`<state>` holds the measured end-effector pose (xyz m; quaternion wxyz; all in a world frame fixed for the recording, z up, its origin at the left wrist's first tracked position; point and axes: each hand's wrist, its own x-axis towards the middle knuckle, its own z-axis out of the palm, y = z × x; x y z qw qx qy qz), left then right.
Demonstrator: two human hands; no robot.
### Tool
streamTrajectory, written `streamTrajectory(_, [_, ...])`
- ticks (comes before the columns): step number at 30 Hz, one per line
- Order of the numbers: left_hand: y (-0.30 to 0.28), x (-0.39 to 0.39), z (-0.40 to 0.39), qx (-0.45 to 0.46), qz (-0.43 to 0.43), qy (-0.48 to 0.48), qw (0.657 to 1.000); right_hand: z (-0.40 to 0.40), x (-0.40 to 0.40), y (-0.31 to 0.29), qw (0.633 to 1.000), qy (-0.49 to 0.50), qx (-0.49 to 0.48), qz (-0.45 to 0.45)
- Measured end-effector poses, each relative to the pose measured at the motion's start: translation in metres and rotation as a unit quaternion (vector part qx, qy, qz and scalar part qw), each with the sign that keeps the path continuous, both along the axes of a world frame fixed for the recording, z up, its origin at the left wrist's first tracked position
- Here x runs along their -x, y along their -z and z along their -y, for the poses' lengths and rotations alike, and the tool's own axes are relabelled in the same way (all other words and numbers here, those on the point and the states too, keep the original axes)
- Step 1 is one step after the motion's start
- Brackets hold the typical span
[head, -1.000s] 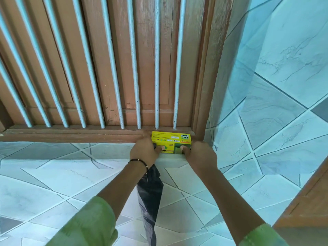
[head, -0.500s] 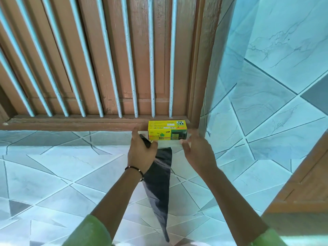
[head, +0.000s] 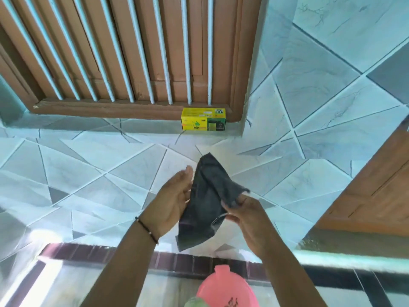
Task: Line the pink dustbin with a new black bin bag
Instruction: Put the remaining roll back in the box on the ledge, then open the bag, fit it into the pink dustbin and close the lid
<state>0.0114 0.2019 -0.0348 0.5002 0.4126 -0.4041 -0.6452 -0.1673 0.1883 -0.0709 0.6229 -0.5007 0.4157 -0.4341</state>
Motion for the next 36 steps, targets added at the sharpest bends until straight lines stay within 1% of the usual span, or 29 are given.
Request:
streamTrajectory(2, [0.018, 0.009, -0.031, 0.002, 0.036, 0.056, 0.998, -0.011, 0.012, -0.006, 0.999, 0.014, -0.008, 0.035])
streamTrajectory(3, [0.029, 0.016, -0.047, -0.001, 0.068, 0.079, 0.995, -0.019, 0.018, -0.007, 0.998, 0.027, -0.014, 0.053])
streamTrajectory(5, [0.042, 0.028, -0.072, -0.025, 0.15, 0.067, 0.986, -0.033, 0.028, -0.006, 0.997, 0.045, -0.023, 0.063])
streamTrajectory(7, [0.053, 0.037, -0.087, -0.024, 0.196, 0.02, 0.98, -0.046, 0.036, -0.003, 0.996, 0.026, -0.044, 0.078])
streamTrajectory(8, [0.056, 0.041, -0.094, -0.027, 0.187, -0.011, 0.982, -0.056, 0.041, -0.002, 0.995, 0.003, -0.059, 0.076])
streamTrajectory(9, [0.057, 0.044, -0.098, -0.031, 0.16, -0.041, 0.986, -0.063, 0.046, 0.002, 0.997, -0.027, -0.056, 0.053])
streamTrajectory(11, [0.057, 0.047, -0.104, -0.035, 0.082, -0.074, 0.993, -0.079, 0.055, 0.008, 0.994, -0.097, -0.039, -0.025])
streamTrajectory(13, [0.052, 0.049, -0.107, -0.042, 0.043, -0.093, 0.994, -0.098, 0.059, 0.015, 0.988, -0.137, -0.045, -0.062])
streamTrajectory(15, [0.049, 0.048, -0.112, -0.045, 0.038, -0.084, 0.995, -0.113, 0.058, 0.018, 0.99, -0.109, -0.064, -0.054])
streamTrajectory(17, [0.05, 0.047, -0.122, -0.058, 0.058, -0.018, 0.996, -0.12, 0.056, 0.015, 0.995, -0.039, -0.09, -0.011])
streamTrajectory(19, [0.053, 0.046, -0.14, -0.065, 0.152, 0.077, 0.983, -0.127, 0.054, 0.009, 0.993, 0.016, -0.109, 0.031])
streamTrajectory(20, [0.057, 0.046, -0.15, -0.055, 0.204, 0.103, 0.972, -0.132, 0.053, 0.006, 0.992, 0.034, -0.111, 0.038])
streamTrajectory(21, [0.062, 0.045, -0.158, -0.04, 0.242, 0.105, 0.964, -0.136, 0.053, 0.006, 0.992, 0.046, -0.107, 0.039])
streamTrajectory(22, [0.063, 0.045, -0.166, -0.036, 0.252, 0.087, 0.963, -0.141, 0.052, 0.003, 0.992, 0.05, -0.109, 0.041])
streamTrajectory(24, [0.062, 0.04, -0.177, -0.043, 0.224, 0.048, 0.973, -0.156, 0.047, 0.003, 0.992, 0.028, -0.12, 0.042])
streamTrajectory(27, [0.067, 0.026, -0.195, -0.061, 0.203, 0.022, 0.977, -0.191, 0.04, 0.018, 0.987, -0.033, -0.154, 0.03])
streamTrajectory(28, [0.071, 0.022, -0.203, -0.076, 0.182, 0.0, 0.98, -0.204, 0.037, 0.023, 0.986, -0.052, -0.16, 0.018])
streamTrajectory(30, [0.078, 0.017, -0.216, -0.117, 0.121, -0.04, 0.985, -0.228, 0.032, 0.033, 0.984, -0.085, -0.149, -0.044])
streamTrajectory(31, [0.083, 0.015, -0.223, -0.135, 0.076, -0.047, 0.987, -0.239, 0.031, 0.038, 0.983, -0.088, -0.137, -0.081])
streamTrajectory(33, [0.087, 0.014, -0.235, -0.149, -0.021, -0.023, 0.988, -0.252, 0.029, 0.046, 0.984, -0.054, -0.131, -0.107])
streamTrajectory(34, [0.088, 0.014, -0.24, -0.15, -0.04, 0.007, 0.988, -0.255, 0.029, 0.048, 0.985, -0.028, -0.137, -0.096])
streamTrajectory(35, [0.089, 0.015, -0.247, -0.15, -0.029, 0.041, 0.987, -0.257, 0.03, 0.048, 0.987, -0.009, -0.149, -0.065])
streamTrajectory(36, [0.09, 0.017, -0.254, -0.154, 0.003, 0.074, 0.985, -0.258, 0.033, 0.048, 0.987, 0.006, -0.154, -0.038])
